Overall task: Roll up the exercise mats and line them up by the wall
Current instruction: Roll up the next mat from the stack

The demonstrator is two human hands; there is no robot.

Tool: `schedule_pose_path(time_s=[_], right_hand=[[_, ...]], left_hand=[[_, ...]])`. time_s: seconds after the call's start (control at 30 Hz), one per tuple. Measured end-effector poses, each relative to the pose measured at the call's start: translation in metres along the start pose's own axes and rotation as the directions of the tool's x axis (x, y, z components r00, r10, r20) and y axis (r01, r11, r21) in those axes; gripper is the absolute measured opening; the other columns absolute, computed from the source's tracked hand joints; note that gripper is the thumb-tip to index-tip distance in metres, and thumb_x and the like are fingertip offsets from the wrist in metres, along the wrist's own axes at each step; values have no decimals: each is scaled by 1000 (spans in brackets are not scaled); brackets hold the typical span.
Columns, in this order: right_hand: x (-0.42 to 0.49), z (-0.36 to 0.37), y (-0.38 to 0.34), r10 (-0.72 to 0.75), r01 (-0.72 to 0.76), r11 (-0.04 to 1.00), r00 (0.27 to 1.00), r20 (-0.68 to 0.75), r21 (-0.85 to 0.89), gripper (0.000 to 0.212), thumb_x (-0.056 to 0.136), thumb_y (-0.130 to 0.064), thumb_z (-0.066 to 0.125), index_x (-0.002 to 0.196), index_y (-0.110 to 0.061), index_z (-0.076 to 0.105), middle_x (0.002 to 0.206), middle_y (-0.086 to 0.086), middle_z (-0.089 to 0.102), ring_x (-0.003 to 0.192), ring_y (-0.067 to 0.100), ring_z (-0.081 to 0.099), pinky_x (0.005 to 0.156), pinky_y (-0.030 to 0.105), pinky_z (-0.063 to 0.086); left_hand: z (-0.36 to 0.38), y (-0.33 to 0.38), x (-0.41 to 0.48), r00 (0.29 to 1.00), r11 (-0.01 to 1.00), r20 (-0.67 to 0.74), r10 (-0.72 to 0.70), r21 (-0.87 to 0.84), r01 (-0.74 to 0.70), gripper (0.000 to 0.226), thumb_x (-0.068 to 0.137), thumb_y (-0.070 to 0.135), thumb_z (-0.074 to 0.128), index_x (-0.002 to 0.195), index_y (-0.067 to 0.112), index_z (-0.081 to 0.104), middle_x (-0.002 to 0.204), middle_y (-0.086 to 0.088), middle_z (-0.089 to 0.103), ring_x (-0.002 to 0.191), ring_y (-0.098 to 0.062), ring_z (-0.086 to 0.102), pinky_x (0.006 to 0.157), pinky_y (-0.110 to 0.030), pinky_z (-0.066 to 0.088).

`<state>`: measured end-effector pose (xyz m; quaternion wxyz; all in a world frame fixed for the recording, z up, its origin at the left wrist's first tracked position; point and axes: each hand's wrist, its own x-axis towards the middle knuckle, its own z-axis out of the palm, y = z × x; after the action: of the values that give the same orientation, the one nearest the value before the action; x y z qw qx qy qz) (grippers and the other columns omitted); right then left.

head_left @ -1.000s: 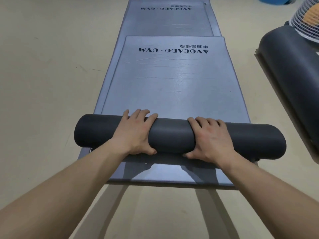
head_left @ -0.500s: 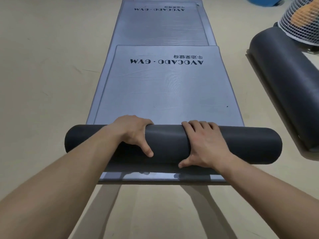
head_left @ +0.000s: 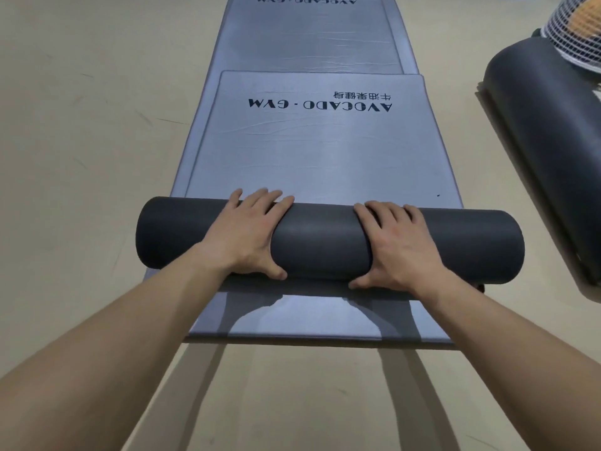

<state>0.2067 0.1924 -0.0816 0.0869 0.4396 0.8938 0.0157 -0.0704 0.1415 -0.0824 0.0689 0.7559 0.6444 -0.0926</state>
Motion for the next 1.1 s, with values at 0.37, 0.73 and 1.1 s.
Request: schedule_pose_path(time_s=[0.37, 0.73, 1.1], right_hand=[[40, -50, 10, -29, -69, 969, 921, 388, 236, 113, 42, -84, 83, 136, -33, 49, 120, -8, 63, 105, 21, 61, 90, 42, 54], [-10, -23, -20, 61, -69, 996, 990, 126, 59, 124, 53, -88, 72, 151, -24, 32, 143, 2, 52, 126, 29, 53, 107, 48, 42], [19, -16, 0, 58, -58, 998, 998, 5, -13, 138, 41, -95, 70, 154, -29, 26, 140, 5, 53, 121, 33, 54, 102, 50, 42]], left_hand=[[-16, 15, -4, 996, 995, -19, -88, -40, 87, 114, 47, 97, 58, 137, 29, 47, 125, 5, 61, 107, -23, 58, 96, -42, 47], [-31, 9, 1, 986, 957, 156, -56, -273, 97, 113, 55, 90, 71, 149, 34, 43, 141, 9, 57, 125, -21, 55, 101, -41, 45], [-21, 10, 14, 992, 994, -90, -93, -60, 88, 125, 41, 99, 59, 146, 33, 43, 133, 2, 61, 113, -27, 59, 103, -44, 42]])
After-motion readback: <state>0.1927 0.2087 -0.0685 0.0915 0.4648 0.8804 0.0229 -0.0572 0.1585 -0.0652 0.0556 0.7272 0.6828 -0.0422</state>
